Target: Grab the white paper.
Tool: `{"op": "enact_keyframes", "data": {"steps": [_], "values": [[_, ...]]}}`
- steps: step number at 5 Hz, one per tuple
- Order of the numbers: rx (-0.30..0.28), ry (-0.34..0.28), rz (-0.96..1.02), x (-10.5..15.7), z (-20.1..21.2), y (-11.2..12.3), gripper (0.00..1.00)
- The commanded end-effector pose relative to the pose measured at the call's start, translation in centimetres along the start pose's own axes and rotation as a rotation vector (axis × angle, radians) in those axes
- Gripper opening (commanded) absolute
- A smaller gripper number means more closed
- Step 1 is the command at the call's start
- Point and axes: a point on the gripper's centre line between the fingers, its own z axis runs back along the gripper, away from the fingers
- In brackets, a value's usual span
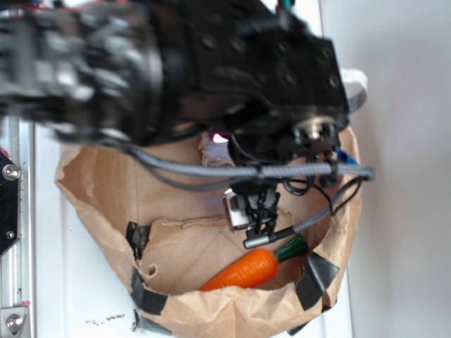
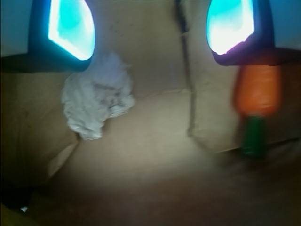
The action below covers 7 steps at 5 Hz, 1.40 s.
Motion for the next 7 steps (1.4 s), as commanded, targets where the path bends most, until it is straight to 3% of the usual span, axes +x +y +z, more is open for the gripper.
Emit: {"op": "enact_keyframes", "data": {"steps": [1, 3, 4, 5, 7], "values": [[0.082, 0.013, 0.017, 1.1, -2.4, 0.8, 1.0], [0.192, 0.02, 0.043, 0.9, -3.5, 2.9, 1.0], [0.202, 0.034, 0.052, 1.2, -3.3, 2.9, 1.0], [0.195, 0.02, 0.016, 1.5, -3.3, 2.2, 0.0], [0.176, -0.006, -0.012, 2.8, -4.4, 2.9, 0.0]]}}
